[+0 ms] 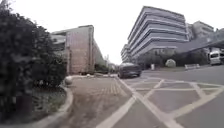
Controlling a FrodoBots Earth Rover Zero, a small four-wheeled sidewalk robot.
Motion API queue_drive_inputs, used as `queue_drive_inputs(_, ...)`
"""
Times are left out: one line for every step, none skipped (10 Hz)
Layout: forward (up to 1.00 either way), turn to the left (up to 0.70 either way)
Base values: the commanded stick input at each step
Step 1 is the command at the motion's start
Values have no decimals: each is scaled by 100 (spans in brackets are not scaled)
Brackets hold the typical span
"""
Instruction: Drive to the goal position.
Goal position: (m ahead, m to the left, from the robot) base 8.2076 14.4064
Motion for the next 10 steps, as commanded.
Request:
queue_drive_inputs(70,0)
queue_drive_inputs(70,0)
queue_drive_inputs(70,0)
queue_drive_inputs(70,0)
queue_drive_inputs(70,14)
queue_drive_inputs(70,14)
queue_drive_inputs(70,14)
queue_drive_inputs(70,6)
queue_drive_inputs(70,0)
queue_drive_inputs(70,0)
